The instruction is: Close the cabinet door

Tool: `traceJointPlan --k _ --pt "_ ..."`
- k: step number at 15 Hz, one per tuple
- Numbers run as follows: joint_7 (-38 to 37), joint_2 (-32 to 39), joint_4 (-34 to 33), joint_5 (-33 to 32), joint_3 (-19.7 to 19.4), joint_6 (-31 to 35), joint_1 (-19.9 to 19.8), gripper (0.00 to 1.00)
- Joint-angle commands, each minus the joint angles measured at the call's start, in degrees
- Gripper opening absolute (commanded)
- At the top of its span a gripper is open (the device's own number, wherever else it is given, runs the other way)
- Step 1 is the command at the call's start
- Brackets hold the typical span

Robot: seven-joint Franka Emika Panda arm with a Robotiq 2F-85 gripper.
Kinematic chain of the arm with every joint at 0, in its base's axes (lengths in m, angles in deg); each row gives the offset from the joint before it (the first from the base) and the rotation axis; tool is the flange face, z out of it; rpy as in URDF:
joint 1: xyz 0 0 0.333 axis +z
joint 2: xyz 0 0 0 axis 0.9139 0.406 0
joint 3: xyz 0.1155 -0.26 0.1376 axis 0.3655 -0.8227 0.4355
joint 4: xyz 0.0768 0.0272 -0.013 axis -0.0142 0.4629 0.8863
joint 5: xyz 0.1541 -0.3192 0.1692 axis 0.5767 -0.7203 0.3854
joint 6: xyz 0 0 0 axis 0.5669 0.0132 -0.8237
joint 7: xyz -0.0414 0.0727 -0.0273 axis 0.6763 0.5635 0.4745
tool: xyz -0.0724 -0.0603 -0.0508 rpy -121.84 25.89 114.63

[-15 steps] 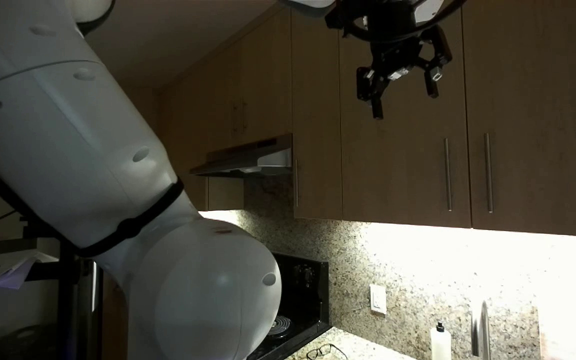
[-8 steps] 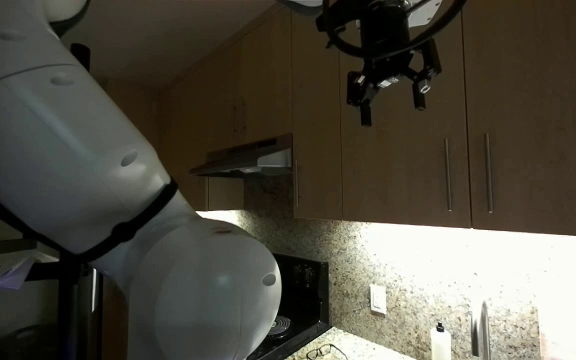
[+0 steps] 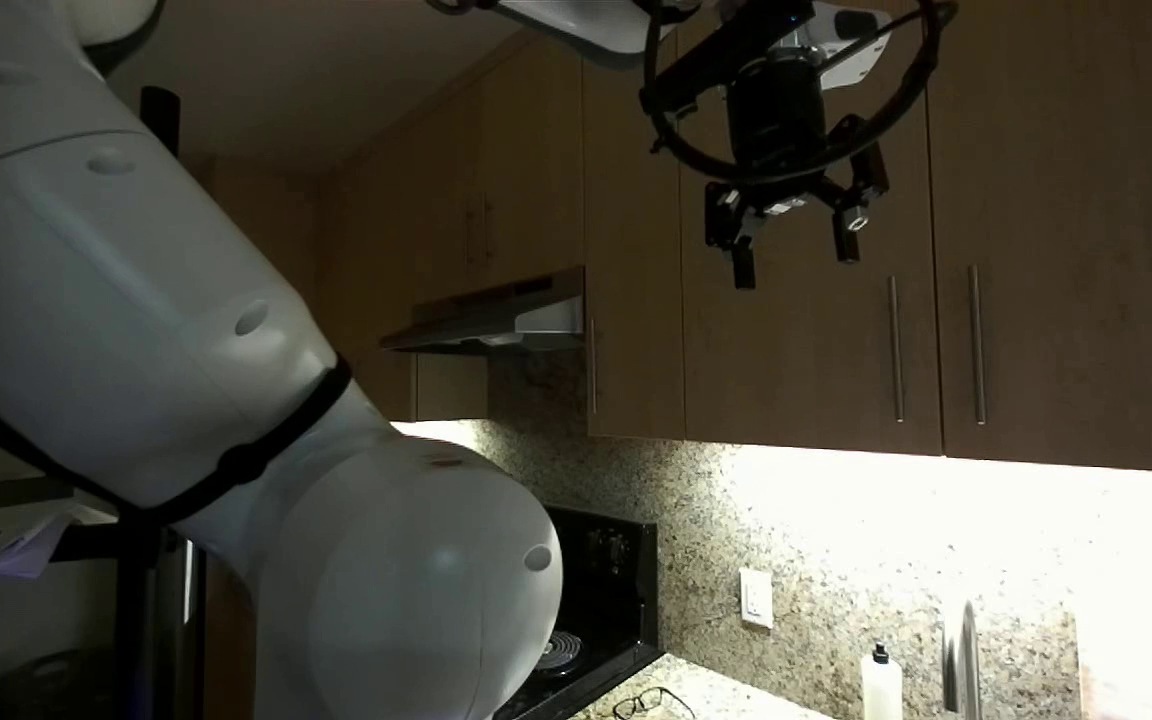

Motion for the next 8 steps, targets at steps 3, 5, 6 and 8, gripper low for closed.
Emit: traceJointPlan --k 3,5,6,8 --pt "-5.18 -1.66 5.92 0.31 1.10 9.38 -1.45 1.00" --pt "-6.16 -1.72 7.30 0.35 1.14 11.23 -1.63 1.00" --pt "-6.73 -1.79 7.91 0.27 1.24 11.94 -1.75 1.00" --pt "-7.49 -2.12 9.27 0.27 1.36 13.05 -1.88 1.00"
